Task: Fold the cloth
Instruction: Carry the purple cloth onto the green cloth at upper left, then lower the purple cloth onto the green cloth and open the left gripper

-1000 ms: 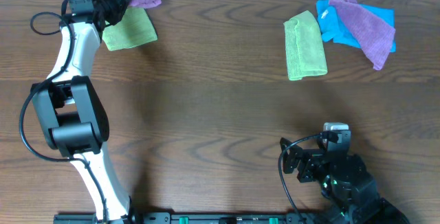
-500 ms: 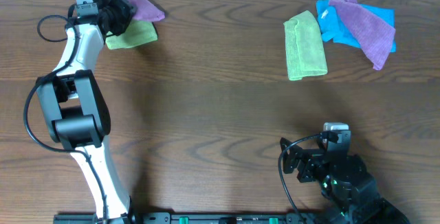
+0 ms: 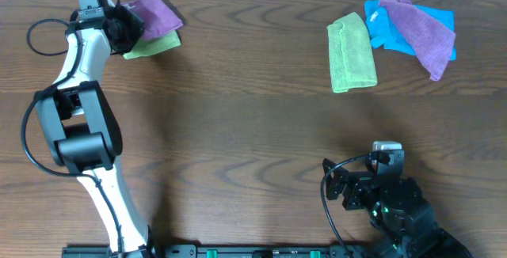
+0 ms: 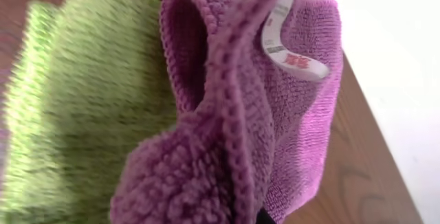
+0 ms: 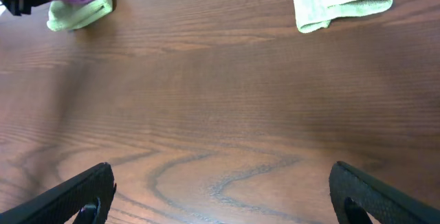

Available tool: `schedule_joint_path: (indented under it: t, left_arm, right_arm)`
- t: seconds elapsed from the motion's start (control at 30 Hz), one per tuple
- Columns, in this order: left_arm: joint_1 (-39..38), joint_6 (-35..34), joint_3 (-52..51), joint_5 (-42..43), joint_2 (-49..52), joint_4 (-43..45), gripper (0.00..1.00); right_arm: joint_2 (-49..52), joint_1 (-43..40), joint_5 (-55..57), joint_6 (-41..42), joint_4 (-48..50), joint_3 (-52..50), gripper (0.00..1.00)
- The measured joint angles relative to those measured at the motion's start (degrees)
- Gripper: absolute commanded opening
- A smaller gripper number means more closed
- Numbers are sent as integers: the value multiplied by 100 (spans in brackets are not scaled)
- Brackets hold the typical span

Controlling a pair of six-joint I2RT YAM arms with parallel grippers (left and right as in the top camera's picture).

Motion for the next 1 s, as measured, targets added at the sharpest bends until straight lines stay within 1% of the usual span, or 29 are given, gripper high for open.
schedule_joint_path:
  t: [0.23, 0.3, 0.47, 0.7, 0.77, 0.8, 0.87, 0.93, 0.97, 1.0]
  left_arm:
    - [24, 245, 0, -151, 0, -131, 7]
    - [24, 302, 0, -175, 0, -177, 12]
    - [26, 566, 0, -271, 0, -354, 18]
    - [98, 955, 0, -328, 0, -737, 38]
    - [151, 1034, 0, -348, 0, -798, 41]
    - [186, 1049, 0, -356, 0, -828, 45]
    - [251, 1117, 0, -367, 0, -861, 49]
    - [310, 1211, 0, -372, 0, -890, 59]
    - [341, 1261, 0, -382, -2, -898, 68]
    - [372, 1340, 0, -411, -7, -922, 72]
  right_arm:
    - [0, 0, 0, 0, -2, 0, 99]
    - [0, 0, 0, 0, -2, 0, 99]
    - [0, 0, 0, 0, 0, 0, 99]
    - [2, 0, 0, 0, -2, 0, 99]
    - [2, 0, 0, 0, -2, 0, 99]
    - [2, 0, 0, 0, 0, 0, 99]
    - [2, 0, 0, -2, -2, 0, 99]
    - [2, 0, 0, 0, 0, 0, 99]
    - [2, 0, 0, 0, 0, 0, 99]
    - [2, 0, 0, 0, -2, 0, 99]
